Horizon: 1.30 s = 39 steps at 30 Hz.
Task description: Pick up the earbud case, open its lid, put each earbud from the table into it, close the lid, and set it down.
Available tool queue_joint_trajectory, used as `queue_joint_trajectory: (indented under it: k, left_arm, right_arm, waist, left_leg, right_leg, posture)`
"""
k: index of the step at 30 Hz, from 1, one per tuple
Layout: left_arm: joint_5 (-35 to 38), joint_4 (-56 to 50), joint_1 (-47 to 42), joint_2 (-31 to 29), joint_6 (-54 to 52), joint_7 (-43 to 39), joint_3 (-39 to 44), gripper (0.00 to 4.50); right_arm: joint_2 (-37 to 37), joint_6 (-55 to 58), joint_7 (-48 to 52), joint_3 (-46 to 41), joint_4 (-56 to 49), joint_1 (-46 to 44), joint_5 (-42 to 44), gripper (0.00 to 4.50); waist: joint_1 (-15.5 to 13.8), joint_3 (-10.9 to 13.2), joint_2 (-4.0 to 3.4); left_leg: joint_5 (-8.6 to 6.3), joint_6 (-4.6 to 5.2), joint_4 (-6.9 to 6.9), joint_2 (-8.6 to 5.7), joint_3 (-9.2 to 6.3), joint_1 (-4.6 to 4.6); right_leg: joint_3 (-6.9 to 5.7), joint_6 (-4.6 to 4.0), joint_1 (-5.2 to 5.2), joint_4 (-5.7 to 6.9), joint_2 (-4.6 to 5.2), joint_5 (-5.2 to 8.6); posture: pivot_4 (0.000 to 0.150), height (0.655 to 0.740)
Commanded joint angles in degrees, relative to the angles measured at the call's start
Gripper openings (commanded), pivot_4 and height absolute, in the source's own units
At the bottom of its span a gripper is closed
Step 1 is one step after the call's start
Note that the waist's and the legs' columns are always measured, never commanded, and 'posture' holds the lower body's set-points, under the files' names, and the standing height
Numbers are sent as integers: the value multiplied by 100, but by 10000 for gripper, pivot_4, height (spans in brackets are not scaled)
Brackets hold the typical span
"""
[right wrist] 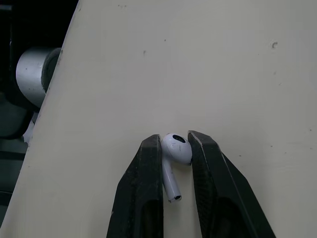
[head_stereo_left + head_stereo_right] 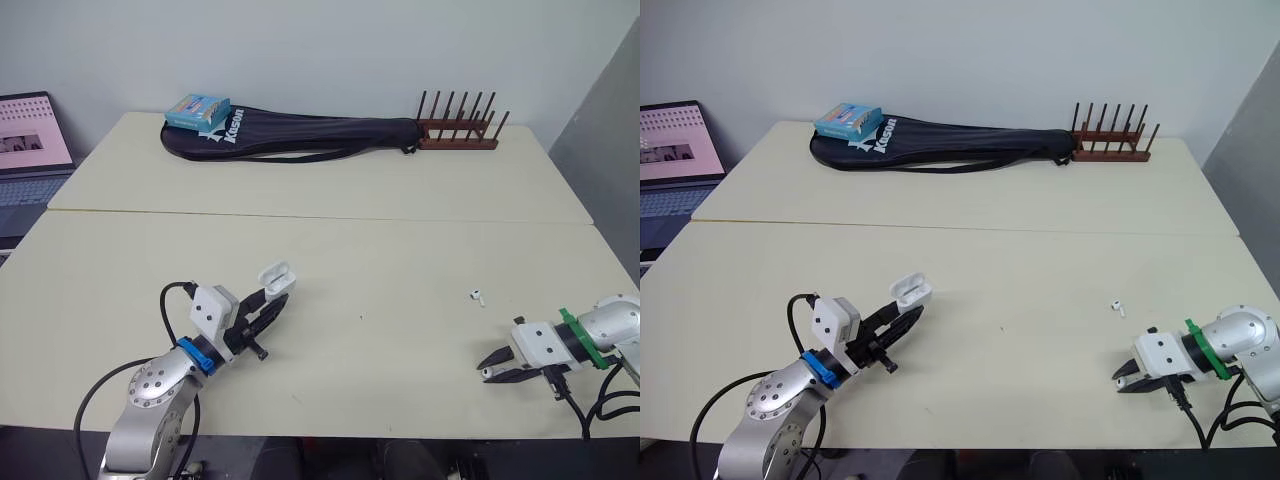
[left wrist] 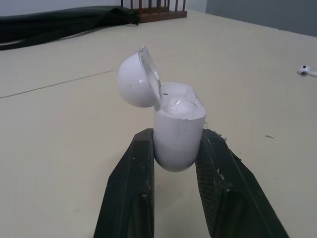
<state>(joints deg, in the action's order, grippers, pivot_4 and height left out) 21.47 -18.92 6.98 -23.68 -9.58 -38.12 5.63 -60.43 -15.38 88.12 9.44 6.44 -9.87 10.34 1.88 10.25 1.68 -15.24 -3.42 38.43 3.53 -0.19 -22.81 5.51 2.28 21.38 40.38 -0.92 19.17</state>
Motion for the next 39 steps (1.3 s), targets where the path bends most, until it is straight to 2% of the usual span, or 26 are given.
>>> queue_joint_trajectory:
  k: [1,3,11,18,22,24,27,31,39]
  left_arm:
    - [70,-280,24,-42,12,40,47,7985]
    - [65,-301,27,-32,-12,48,15,7985]
    - [99,-371,70,-22,-108,59,-23,7985]
    - [99,-407,174,-5,-115,61,-77,7985]
    - [74,-393,193,24,-113,78,-135,7985]
    - [65,-406,189,44,-121,96,-178,7985]
    - [53,-425,177,66,-125,133,-239,7985]
    - [53,-422,158,74,-112,159,-293,7985]
    - [52,-398,143,86,-88,175,-299,7985]
  right_arm:
    - [-77,54,213,14,-108,7,76,4246]
    - [-39,132,117,62,-27,-63,-35,4246]
    - [-53,102,71,-65,-157,-81,116,32663]
    - [-726,1211,-236,-816,-1519,307,564,33041]
    - [-1297,2644,-969,-1191,-2733,719,-11,33041]
    - [-1512,3720,-1293,-1224,-3432,932,-155,33041]
    - [-1565,4710,-1647,-1104,-4094,1125,-231,33041]
    - [-1247,5252,-2140,-605,-4246,1076,-457,33041]
    - [-1004,5306,-2428,-101,-3887,944,-730,33041]
  waist:
    - [-1,0,0]
    - [-1,0,0]
    - [0,0,0]
    - [-15,12,-20]
    - [-20,11,-21]
    - [-21,11,-21]
    - [-21,11,-20]
    - [-19,12,-17]
    - [-15,11,-14]
  left_leg:
    - [0,0,0,0,-1,0]
    - [0,0,1,0,-2,0]
    - [0,0,2,0,-2,4]
    - [0,0,1,-2,-5,0]
    - [0,0,0,-1,-9,0]
    - [0,-1,-1,-1,-10,-2]
    - [0,-1,-1,-1,-9,-2]
    - [0,-1,0,-2,-5,-2]
    - [0,-1,1,-2,1,-3]
  right_leg:
    - [-1,0,0,0,0,0]
    - [-1,0,-2,0,0,0]
    - [-1,-1,-5,0,0,-1]
    - [-2,-1,-4,0,5,-1]
    - [-5,0,-4,0,3,0]
    - [-6,0,-3,0,4,0]
    - [-4,0,-3,-1,4,0]
    - [-2,0,-2,-3,3,0]
    - [1,0,0,-7,2,0]
  posture:
    - [1500,7087]
    - [1500,7087]
    - [1500,7087]
    - [1500,7087]
    - [1500,7087]
    - [1500,7087]
    - [1500,7087]
    - [1500,7087]
    - [1500,7087]
